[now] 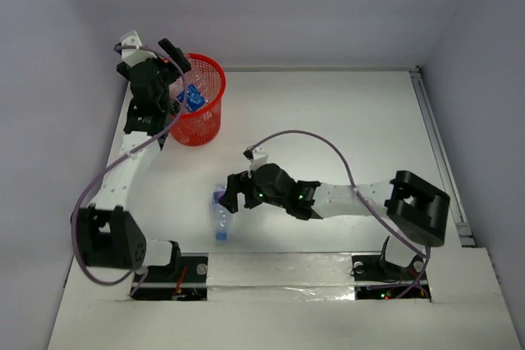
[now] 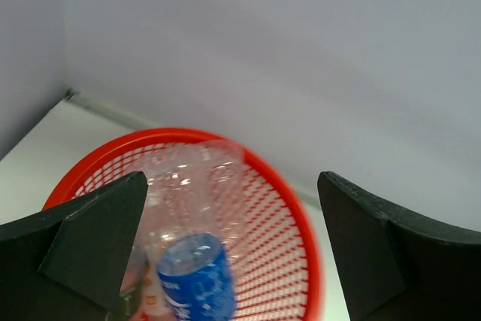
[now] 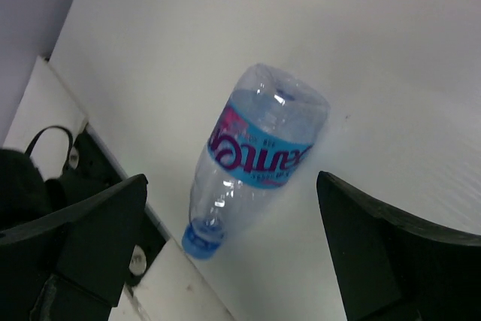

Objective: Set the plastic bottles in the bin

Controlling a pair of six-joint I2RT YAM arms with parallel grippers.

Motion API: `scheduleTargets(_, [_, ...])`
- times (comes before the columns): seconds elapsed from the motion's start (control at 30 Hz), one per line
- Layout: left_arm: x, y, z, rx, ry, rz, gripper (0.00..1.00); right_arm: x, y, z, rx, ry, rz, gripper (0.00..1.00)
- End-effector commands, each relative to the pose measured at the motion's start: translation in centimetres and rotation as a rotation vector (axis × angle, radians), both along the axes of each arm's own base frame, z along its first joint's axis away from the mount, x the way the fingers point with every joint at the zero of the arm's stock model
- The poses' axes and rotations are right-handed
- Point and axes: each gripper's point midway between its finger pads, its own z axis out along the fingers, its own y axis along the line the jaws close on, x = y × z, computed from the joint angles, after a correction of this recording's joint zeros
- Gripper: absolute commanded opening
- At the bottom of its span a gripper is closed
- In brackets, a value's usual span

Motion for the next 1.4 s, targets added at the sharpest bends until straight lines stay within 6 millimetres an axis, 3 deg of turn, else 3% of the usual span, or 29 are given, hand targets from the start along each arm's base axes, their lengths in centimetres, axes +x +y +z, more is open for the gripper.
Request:
scheduleTargets(0.0, [-4.2, -2.2, 6.8, -0.111, -0.189, -0.117, 0.97, 2.5, 2.8, 1.1, 0.062, 0.004, -0.107, 1.0])
scheduleTargets(0.07, [-5.9, -3.0, 6.8, -0.159, -0.196, -0.162, 0.97, 3.1, 3.9, -1.0, 0.035, 0.042, -0.135, 1.0])
scheduleTargets(0.1, [-8.0, -3.2, 8.5, -0.177, -0.248, -0.191, 0.97, 3.3, 4.0, -1.6, 0.03, 0.051, -0.153, 1.0])
scheduleTargets(0.13, [-8.7, -3.6, 7.6, -0.187, -0.236, -0.214, 0.97, 3.6, 4.3, -2.0, 0.03, 0.056, -0.167, 1.0])
scheduleTargets(0.17, [-9.8, -4.1, 8.0, -0.203, -0.253, -0.253, 0.97, 3.7, 4.3, -3.5, 0.002, 0.074, -0.176, 1.0])
scheduleTargets(0.2, [-11.9, -4.2, 9.1, -0.207, -0.29, -0.274, 0.97, 3.9, 4.6, -3.6, 0.003, 0.075, -0.18, 1.0])
scheduleTargets(0.23, [-12.5, -4.7, 8.2, -0.209, -0.274, -0.294, 0.97, 3.9, 4.8, -3.9, 0.001, 0.078, -0.178, 1.0])
scheduleTargets(0.3, [-15.5, -4.7, 9.0, -0.209, -0.308, -0.318, 0.97, 3.9, 4.8, -5.2, -0.028, 0.085, -0.179, 0.98])
scheduleTargets(0.4, [-19.0, -4.7, 8.3, -0.195, -0.321, -0.347, 0.96, 3.9, 4.9, -5.8, -0.043, 0.089, -0.177, 0.82])
scheduleTargets(0.5, [-21.7, -4.2, 6.7, -0.183, -0.32, -0.334, 0.96, 4.1, 4.6, -5.3, -0.046, 0.072, -0.183, 0.61])
scheduleTargets(0.53, [-22.0, -4.0, 5.5, -0.176, -0.3, -0.327, 0.96, 4.4, 4.3, -3.7, -0.026, 0.048, -0.201, 0.47])
scheduleTargets(0.57, [-22.6, -3.9, 5.1, -0.17, -0.3, -0.326, 0.95, 4.7, 4.1, -2.6, -0.015, 0.027, -0.21, 0.44])
scheduleTargets(0.6, [-23.7, -3.8, 4.8, -0.166, -0.304, -0.326, 0.95, 5.1, 3.8, -1.2, -0.015, -0.016, -0.211, 0.43])
scheduleTargets(0.73, [-25.2, -2.6, 2.6, -0.147, -0.279, -0.268, 0.9, 9.3, 1.6, 7.7, 0.03, -0.18, -0.292, 0.43])
scheduleTargets(0.77, [-25.5, -2.3, 2.2, -0.138, -0.271, -0.255, 0.87, 10.2, 1.4, 11.7, 0.089, -0.221, -0.304, 0.43])
scheduleTargets(0.87, [-26.1, -1.6, 1.4, -0.116, -0.248, -0.222, 0.85, 13.7, 0.0, 16.9, 0.143, -0.313, -0.325, 0.42])
scheduleTargets(0.9, [-26.4, -1.7, 1.3, -0.114, -0.246, -0.224, 0.85, 14.7, 0.2, 20.4, 0.186, -0.366, -0.325, 0.43])
scheduleTargets(0.97, [-26.4, -1.5, 0.9, -0.108, -0.243, -0.214, 0.84, 16.8, 0.0, 23.4, 0.224, -0.421, -0.34, 0.43])
scheduleTargets(1.0, [-26.5, -1.6, 0.7, -0.104, -0.242, -0.216, 0.84, 18.1, 0.6, 23.1, 0.204, -0.447, -0.34, 0.43])
scheduleTargets(1.03, [-26.4, -1.7, 0.4, -0.108, -0.239, -0.222, 0.84, 18.8, 1.0, 26.5, 0.263, -0.487, -0.338, 0.43])
scheduleTargets(1.07, [-26.5, -1.7, 0.5, -0.109, -0.242, -0.221, 0.84, 19.8, 1.3, 27.3, 0.278, -0.503, -0.341, 0.43])
scheduleTargets(1.1, [-26.7, -1.9, 0.5, -0.108, -0.24, -0.234, 0.84, 21.7, 2.0, 26.4, 0.263, -0.516, -0.348, 0.43])
scheduleTargets(1.13, [-26.8, -2.1, 0.6, -0.112, -0.243, -0.242, 0.83, 22.4, 2.1, 29.7, 0.326, -0.565, -0.357, 0.43])
scheduleTargets(1.2, [-27.2, -1.9, 0.7, -0.114, -0.251, -0.237, 0.83, 24.4, 2.0, 32.0, 0.363, -0.643, -0.375, 0.43])
scheduleTargets(1.23, [-27.2, -1.8, 0.8, -0.114, -0.251, -0.231, 0.83, 25.7, 3.4, 30.5, 0.349, -0.651, -0.373, 0.43])
scheduleTargets(1.27, [-27.3, -1.9, 0.8, -0.116, -0.252, -0.239, 0.83, 26.5, 2.7, 34.1, 0.418, -0.708, -0.399, 0.43])
scheduleTargets(1.3, [-27.5, -1.9, 0.8, -0.117, -0.259, -0.239, 0.83, 27.3, 3.0, 34.6, 0.434, -0.722, -0.4, 0.43])
scheduleTargets(1.33, [-27.6, -1.9, 0.9, -0.117, -0.263, -0.241, 0.83, 29.2, 4.5, 31.7, 0.408, -0.711, -0.382, 0.43])
scheduleTargets(1.37, [-27.7, -2.0, 1.1, -0.118, -0.269, -0.248, 0.83, 29.0, 4.4, 34.8, 0.475, -0.754, -0.385, 0.43])
